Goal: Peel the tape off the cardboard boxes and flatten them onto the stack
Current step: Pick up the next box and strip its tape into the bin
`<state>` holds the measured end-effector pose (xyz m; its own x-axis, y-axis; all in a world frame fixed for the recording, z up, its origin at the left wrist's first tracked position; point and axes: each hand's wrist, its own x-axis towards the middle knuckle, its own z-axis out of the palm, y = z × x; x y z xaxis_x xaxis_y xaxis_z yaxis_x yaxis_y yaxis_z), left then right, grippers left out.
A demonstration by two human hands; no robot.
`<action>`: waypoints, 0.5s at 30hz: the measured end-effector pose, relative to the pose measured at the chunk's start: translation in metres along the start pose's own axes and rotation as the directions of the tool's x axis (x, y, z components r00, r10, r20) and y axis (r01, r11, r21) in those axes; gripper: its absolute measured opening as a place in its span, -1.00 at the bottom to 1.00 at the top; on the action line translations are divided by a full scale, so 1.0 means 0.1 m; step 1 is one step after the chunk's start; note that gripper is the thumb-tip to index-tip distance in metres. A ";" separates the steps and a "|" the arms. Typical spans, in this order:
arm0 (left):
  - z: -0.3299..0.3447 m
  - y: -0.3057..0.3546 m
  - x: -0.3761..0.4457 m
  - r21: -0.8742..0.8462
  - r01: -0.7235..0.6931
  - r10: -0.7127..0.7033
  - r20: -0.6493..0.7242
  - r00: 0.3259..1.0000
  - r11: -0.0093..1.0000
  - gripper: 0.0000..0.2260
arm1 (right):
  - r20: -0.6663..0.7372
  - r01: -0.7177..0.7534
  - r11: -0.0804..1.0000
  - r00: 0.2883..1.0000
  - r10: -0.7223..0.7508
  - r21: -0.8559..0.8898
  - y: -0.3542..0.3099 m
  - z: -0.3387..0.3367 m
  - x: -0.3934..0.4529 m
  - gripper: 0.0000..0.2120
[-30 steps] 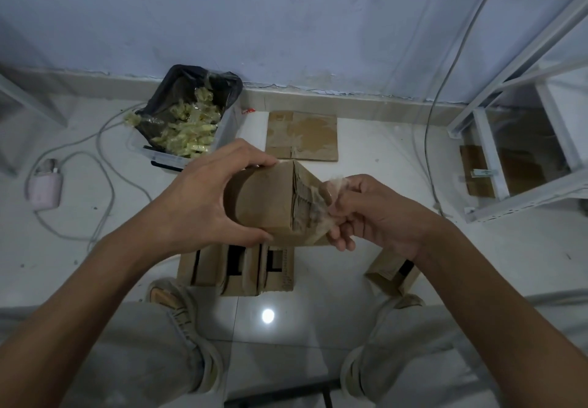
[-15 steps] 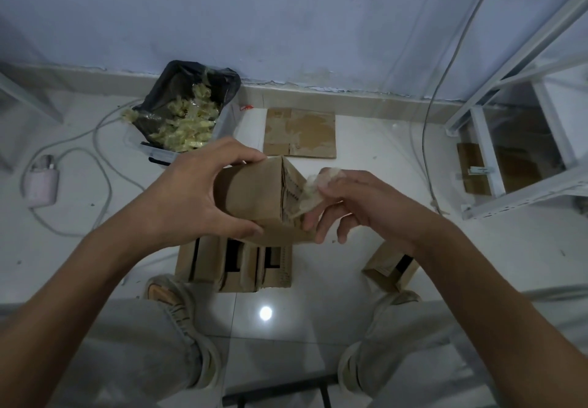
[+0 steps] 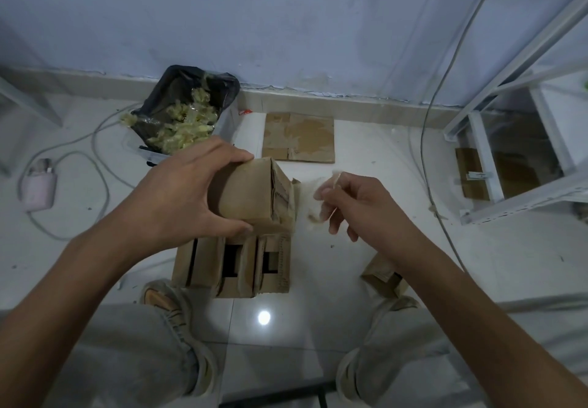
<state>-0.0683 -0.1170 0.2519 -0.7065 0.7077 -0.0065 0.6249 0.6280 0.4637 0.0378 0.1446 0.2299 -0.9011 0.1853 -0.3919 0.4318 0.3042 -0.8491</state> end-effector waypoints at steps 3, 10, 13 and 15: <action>0.00 0.02 0.00 0.034 -0.003 0.003 0.008 1.000 0.999 -0.16 | -0.055 0.014 0.997 0.998 -0.018 -0.082 0.01 0.00 0.01 -0.78; 0.02 0.06 0.00 0.088 0.021 -0.019 -0.021 1.000 0.996 -0.14 | -0.168 0.169 0.984 0.970 -0.177 -0.061 0.04 -0.02 0.03 -0.98; 0.05 0.09 0.00 0.098 0.021 -0.017 -0.040 0.999 0.995 -0.15 | -0.265 0.244 0.952 0.921 -0.287 -0.184 0.12 0.01 0.07 -0.91; 0.05 0.10 0.00 0.103 0.025 -0.020 -0.052 0.998 0.994 -0.15 | -0.298 0.251 0.934 0.898 -0.323 -0.256 0.16 0.05 0.11 -0.81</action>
<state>-0.0608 -0.1089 0.2516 -0.7352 0.6772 0.0301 0.6376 0.6758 0.3699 0.0348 0.1464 0.2105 -0.9375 0.3469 0.0280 0.1870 0.5700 -0.8001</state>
